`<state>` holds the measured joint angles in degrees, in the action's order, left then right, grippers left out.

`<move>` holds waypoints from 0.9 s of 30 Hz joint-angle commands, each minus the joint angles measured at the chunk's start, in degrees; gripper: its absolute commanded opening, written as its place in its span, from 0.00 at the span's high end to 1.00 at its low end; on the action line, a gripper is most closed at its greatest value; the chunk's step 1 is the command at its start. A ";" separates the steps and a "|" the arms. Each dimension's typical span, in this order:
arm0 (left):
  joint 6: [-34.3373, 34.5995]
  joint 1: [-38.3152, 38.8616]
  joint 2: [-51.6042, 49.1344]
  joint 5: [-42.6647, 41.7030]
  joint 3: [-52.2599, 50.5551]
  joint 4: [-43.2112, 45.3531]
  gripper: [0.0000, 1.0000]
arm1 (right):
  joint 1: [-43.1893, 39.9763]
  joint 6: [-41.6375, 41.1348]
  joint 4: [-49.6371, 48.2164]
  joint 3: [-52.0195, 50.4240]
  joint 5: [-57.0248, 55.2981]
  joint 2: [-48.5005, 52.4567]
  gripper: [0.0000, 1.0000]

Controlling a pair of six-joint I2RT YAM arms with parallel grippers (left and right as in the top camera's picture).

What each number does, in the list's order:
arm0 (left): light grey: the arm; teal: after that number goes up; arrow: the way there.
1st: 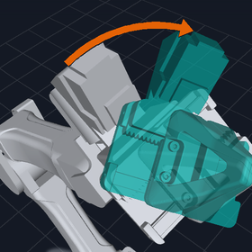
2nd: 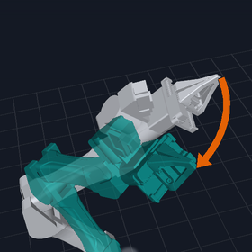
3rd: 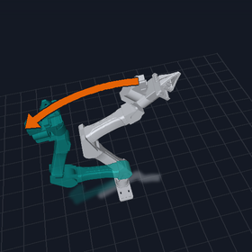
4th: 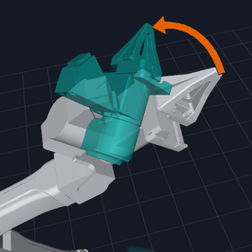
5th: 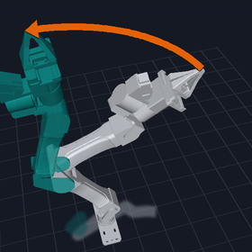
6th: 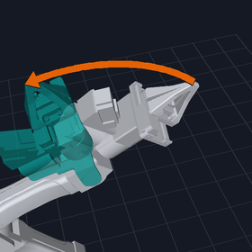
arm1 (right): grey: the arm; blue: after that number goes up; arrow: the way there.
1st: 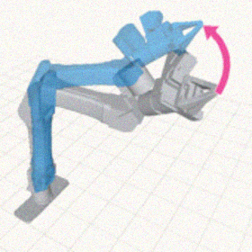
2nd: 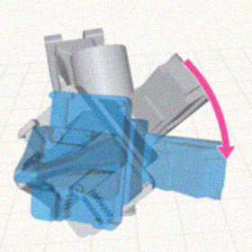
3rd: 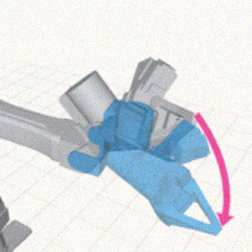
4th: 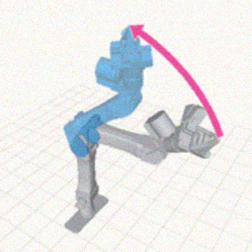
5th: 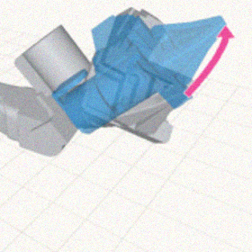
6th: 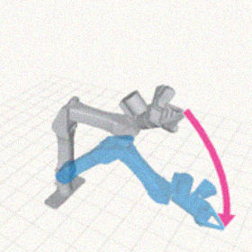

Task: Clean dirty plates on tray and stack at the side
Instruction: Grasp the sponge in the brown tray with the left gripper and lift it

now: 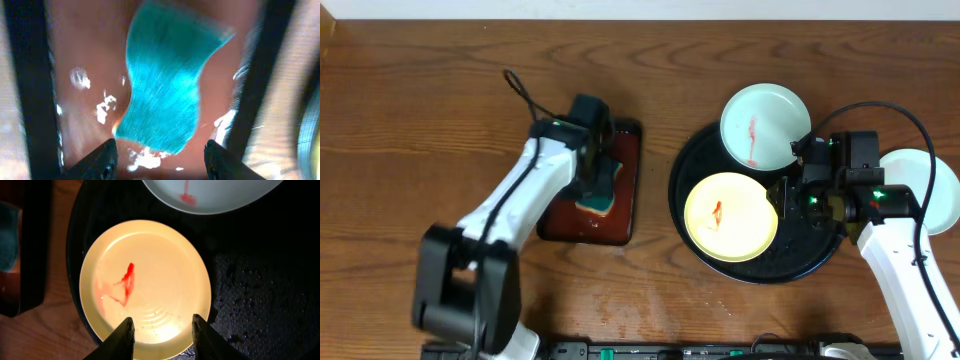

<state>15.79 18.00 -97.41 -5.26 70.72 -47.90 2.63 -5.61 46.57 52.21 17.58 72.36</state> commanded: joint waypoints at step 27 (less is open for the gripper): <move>-3.02 -0.31 -4.63 0.04 1.36 0.98 0.46 | -0.31 -2.49 1.79 -3.21 -4.20 0.20 0.64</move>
<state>11.79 17.78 -105.27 -4.82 70.76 -45.15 2.63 -7.44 47.97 49.39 15.57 72.36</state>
